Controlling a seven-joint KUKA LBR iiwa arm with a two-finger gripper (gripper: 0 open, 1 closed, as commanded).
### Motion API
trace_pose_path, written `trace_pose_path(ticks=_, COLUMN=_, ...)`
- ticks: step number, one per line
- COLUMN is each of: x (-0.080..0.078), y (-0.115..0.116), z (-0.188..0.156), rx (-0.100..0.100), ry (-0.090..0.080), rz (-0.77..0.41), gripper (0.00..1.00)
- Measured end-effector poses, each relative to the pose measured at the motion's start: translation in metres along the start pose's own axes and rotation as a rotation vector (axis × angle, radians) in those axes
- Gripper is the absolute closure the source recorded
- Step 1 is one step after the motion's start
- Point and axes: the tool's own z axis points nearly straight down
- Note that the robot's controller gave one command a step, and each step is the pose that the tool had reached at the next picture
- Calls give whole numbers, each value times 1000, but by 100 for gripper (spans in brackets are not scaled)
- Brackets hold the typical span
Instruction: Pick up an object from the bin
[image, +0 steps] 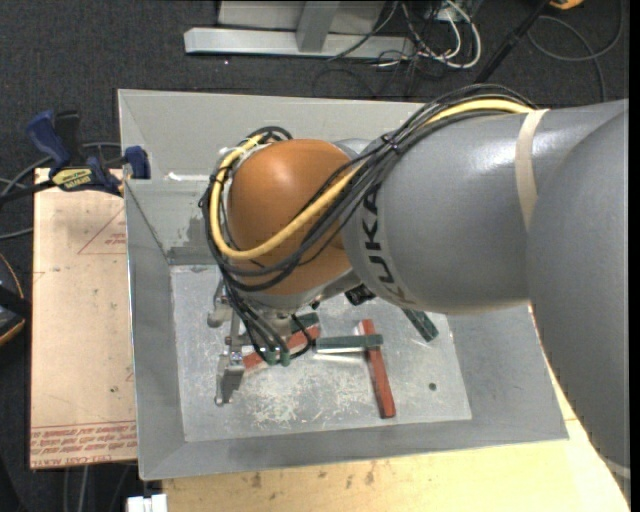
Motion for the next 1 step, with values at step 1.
trace_pose_path(ticks=1, x=-2, y=-1, z=-4, rx=-2, ry=-7, rz=4, gripper=0)
